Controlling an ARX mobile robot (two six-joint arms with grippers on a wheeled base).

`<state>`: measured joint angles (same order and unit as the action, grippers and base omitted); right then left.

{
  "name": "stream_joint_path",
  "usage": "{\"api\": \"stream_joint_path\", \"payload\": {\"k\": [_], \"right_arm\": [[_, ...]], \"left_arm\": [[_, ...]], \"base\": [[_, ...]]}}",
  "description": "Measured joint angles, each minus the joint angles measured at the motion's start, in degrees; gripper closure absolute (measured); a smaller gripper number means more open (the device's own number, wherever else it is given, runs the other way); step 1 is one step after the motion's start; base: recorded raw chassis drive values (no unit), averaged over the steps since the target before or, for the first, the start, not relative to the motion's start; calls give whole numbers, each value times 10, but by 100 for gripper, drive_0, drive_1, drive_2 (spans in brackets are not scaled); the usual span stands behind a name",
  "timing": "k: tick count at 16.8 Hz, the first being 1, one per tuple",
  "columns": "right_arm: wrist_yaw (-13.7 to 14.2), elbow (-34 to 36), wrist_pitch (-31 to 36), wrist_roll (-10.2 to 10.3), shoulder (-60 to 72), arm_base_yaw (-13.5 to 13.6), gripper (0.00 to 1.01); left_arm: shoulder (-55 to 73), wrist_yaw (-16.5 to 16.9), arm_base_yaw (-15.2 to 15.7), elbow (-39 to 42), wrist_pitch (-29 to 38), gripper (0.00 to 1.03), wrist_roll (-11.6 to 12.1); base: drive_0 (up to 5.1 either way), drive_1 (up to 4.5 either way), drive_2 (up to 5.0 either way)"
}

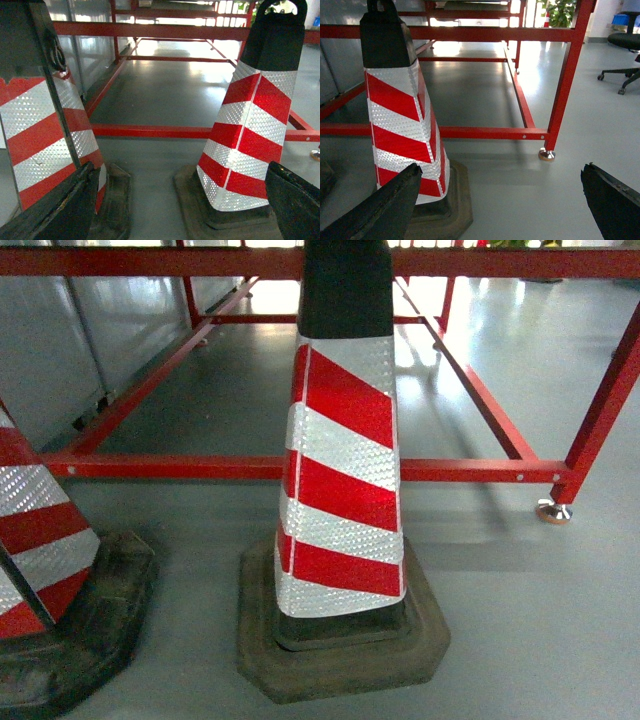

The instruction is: Place box next to blue box on left shelf

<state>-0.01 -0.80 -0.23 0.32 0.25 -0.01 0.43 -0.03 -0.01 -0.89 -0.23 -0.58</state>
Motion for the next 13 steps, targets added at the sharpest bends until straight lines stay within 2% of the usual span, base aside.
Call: {"api": "stream_joint_path", "payload": {"k": [13], "right_arm": [[0, 0, 0, 0, 0, 0, 3]], "left_arm": [[0, 0, 0, 0, 0, 5, 0]], "base": [[0, 0, 0]]}}
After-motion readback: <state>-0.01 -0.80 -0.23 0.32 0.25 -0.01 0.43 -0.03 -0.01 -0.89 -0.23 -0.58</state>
